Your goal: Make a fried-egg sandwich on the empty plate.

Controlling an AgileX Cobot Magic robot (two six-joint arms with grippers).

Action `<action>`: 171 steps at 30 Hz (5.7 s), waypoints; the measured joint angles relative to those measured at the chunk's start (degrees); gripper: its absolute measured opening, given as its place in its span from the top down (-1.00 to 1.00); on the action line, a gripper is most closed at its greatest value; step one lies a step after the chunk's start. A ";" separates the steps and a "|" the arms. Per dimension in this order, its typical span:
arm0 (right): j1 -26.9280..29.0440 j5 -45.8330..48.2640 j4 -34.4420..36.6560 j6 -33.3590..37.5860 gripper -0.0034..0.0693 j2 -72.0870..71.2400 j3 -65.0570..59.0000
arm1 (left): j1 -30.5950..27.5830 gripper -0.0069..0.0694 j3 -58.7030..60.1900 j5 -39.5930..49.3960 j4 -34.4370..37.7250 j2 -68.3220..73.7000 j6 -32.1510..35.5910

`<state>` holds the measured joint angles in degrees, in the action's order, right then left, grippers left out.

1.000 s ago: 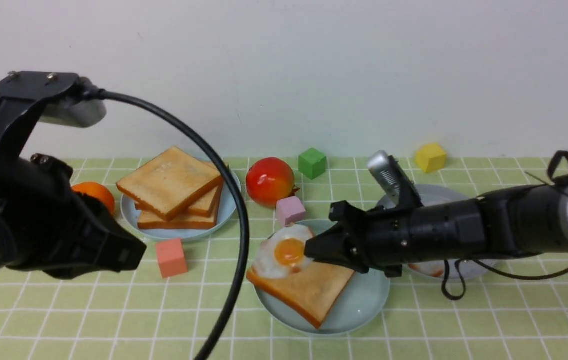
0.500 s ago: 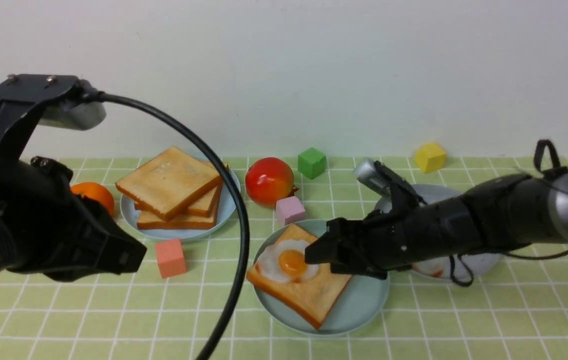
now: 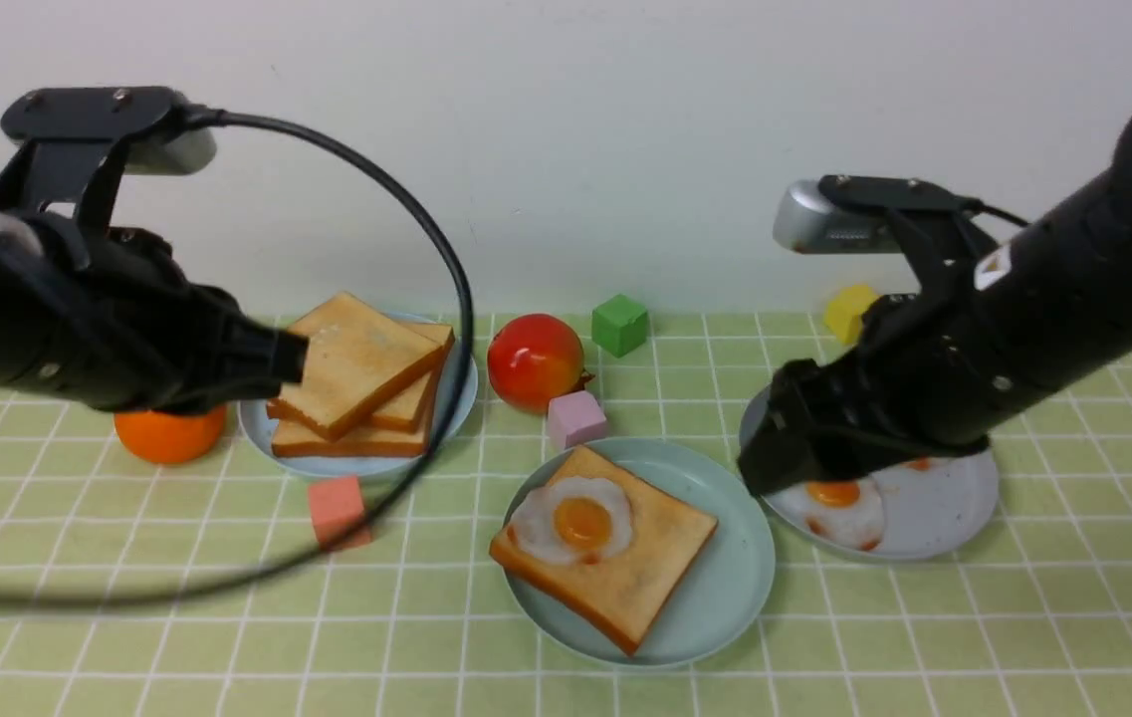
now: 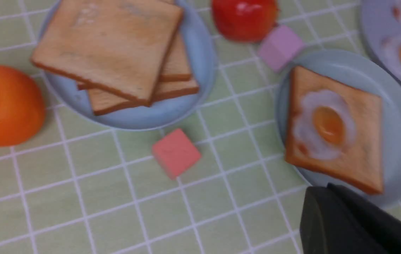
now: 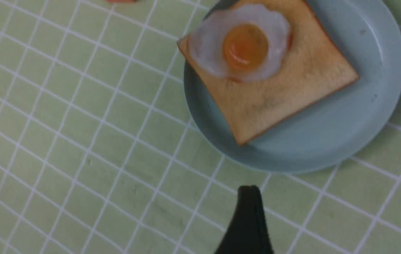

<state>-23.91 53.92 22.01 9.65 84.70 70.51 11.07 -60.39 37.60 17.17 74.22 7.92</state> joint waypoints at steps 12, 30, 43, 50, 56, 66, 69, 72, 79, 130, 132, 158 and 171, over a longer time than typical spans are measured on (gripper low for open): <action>-12.81 1.34 -6.13 -4.68 -0.65 -8.94 -5.81 | -12.85 0.79 -18.29 2.60 21.39 28.30 6.12; -13.51 -0.55 -8.50 -6.11 -0.65 -9.07 -6.98 | -12.97 -0.23 -55.45 15.75 0.50 54.59 7.49; -13.69 -0.42 -9.39 -5.04 -0.65 -9.07 -6.98 | -12.97 -0.17 -56.03 14.94 1.14 59.12 10.80; -13.69 -0.38 -9.39 -4.86 -0.65 -9.07 -6.98 | -13.07 0.66 -56.52 17.23 2.28 59.52 12.33; -13.69 0.16 -9.93 -4.86 -0.65 -9.07 -6.98 | -13.30 0.83 -56.64 19.16 2.48 58.72 12.49; -13.69 3.75 -13.43 -4.86 -0.65 -9.24 -6.98 | -15.66 0.84 -54.74 25.85 11.84 48.38 17.97; -13.69 5.34 -14.59 -4.86 -0.65 -9.24 -6.98 | -15.86 0.85 -48.53 26.09 17.56 44.32 21.78; -13.73 6.17 -14.91 -4.86 -0.65 -9.29 -6.98 | -15.63 0.85 -41.33 26.08 24.32 42.52 25.84; -13.75 6.31 -18.38 -4.86 -0.65 -10.34 -5.99 | -11.41 0.85 -27.66 26.08 36.95 42.33 33.61; -13.75 -15.70 -30.42 -28.85 0.92 -59.50 -35.60 | -1.21 -0.48 -23.65 31.41 31.42 22.01 13.60; -13.75 -17.41 -30.99 -28.85 0.92 -61.70 -38.19 | -0.93 -0.40 -23.21 31.67 30.95 19.15 11.41; -13.75 -18.15 -32.09 -28.85 0.89 -69.94 -51.09 | 6.71 0.85 10.29 24.84 14.40 -51.71 -1.24; -13.75 -18.09 -32.09 -28.85 0.87 -69.94 -51.09 | 6.71 0.85 10.29 25.23 9.82 -62.34 1.62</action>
<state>-37.66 35.83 -10.08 -19.21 14.76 19.42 17.78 -50.10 62.83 26.99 11.88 9.53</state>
